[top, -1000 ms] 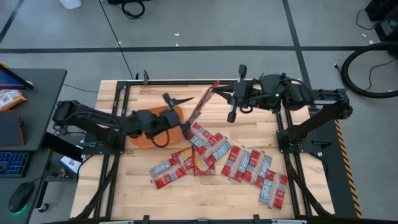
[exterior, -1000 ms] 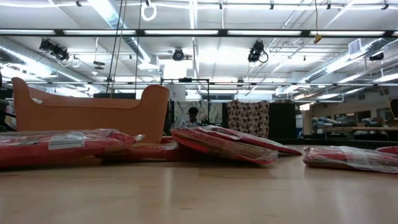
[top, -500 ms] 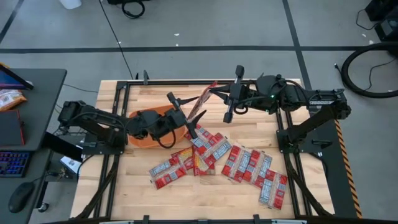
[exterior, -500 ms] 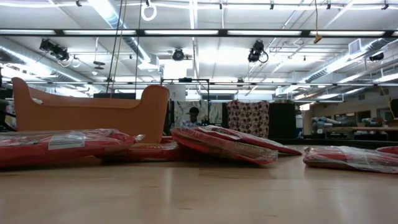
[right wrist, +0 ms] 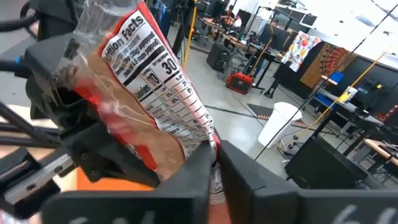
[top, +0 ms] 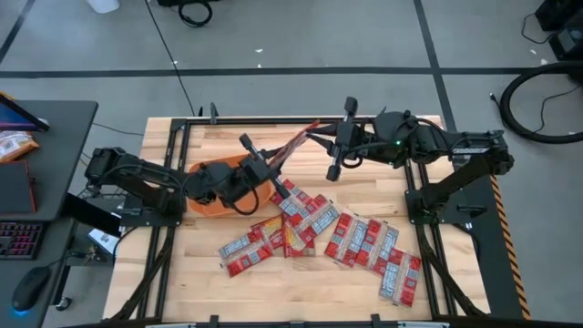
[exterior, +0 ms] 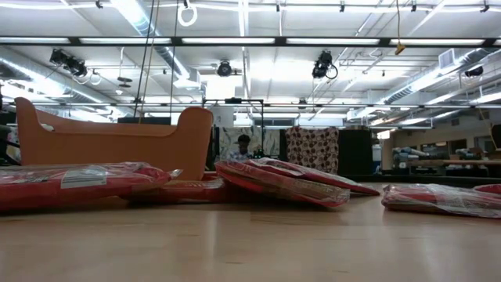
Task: Sort popcorn bags into baskets
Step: Put the red popcorn bag into the orange bin
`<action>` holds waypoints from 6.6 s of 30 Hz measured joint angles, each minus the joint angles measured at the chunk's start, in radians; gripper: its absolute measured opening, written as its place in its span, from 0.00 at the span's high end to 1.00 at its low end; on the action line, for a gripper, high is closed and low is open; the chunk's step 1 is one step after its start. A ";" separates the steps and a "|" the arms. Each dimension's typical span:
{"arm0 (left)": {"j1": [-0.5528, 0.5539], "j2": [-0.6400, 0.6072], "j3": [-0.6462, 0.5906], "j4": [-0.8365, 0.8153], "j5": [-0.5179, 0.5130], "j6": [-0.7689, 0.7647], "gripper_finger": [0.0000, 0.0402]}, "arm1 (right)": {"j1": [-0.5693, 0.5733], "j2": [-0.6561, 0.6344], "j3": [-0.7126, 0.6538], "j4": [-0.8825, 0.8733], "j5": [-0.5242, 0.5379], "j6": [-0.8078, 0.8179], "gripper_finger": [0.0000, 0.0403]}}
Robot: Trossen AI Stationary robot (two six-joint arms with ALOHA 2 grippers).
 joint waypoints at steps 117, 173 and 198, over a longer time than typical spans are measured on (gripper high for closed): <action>-0.241 0.469 0.660 -1.939 0.785 -1.835 0.50 | 0.155 -0.444 -1.240 0.801 -0.192 0.084 0.54; -0.297 1.012 0.984 -2.179 0.654 -1.684 0.29 | 0.135 -0.442 -1.240 0.782 -0.237 0.088 0.54; -0.266 0.915 0.998 -2.239 0.791 -1.500 0.97 | 0.135 -0.442 -1.240 0.782 -0.238 0.085 0.54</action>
